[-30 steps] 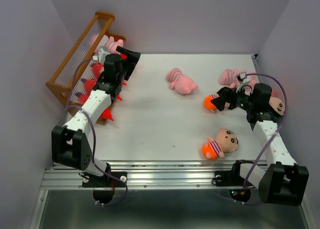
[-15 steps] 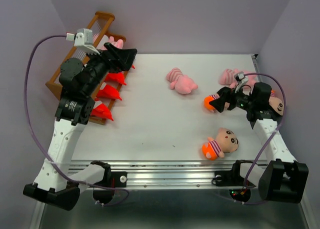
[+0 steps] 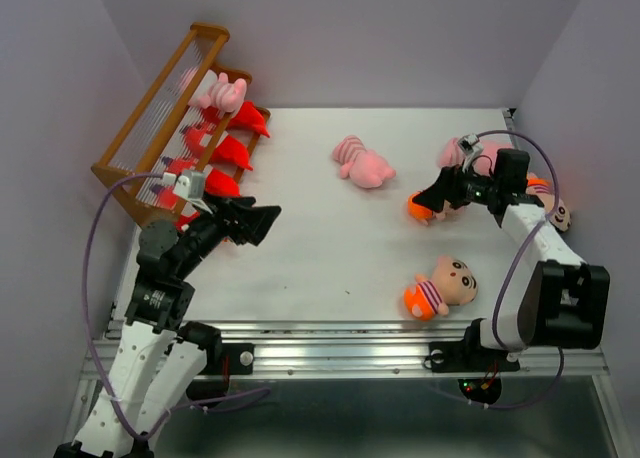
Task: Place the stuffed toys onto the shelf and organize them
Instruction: Grab a stuffed toy with the right arm
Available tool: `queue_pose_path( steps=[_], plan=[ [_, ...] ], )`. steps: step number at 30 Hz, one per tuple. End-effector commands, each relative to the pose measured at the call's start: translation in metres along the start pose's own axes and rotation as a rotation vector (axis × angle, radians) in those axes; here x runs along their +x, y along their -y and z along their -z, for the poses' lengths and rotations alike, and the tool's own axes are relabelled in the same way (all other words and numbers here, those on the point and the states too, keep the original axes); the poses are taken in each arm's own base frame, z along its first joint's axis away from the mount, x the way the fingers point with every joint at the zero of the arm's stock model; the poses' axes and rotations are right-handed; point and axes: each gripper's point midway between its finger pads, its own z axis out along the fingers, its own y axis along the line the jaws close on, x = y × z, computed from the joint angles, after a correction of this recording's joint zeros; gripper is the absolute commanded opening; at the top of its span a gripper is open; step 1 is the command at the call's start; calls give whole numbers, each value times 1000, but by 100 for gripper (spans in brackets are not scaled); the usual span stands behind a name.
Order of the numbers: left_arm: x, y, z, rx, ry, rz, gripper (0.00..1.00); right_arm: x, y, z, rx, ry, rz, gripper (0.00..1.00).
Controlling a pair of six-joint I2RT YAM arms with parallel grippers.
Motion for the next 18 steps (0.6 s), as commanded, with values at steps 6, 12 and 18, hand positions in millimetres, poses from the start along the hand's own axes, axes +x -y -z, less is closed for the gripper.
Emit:
queue_pose_path(
  steps=[6,12,18],
  plan=[
    [71,-10,16,83,-40,203,99,-51,20,-66,67,-70,-38,100],
    [99,-19,21,73,-97,243,99,-67,66,-123,268,-92,62,100],
    [108,-28,26,32,-93,260,99,-65,87,-168,274,-164,163,98]
  ],
)
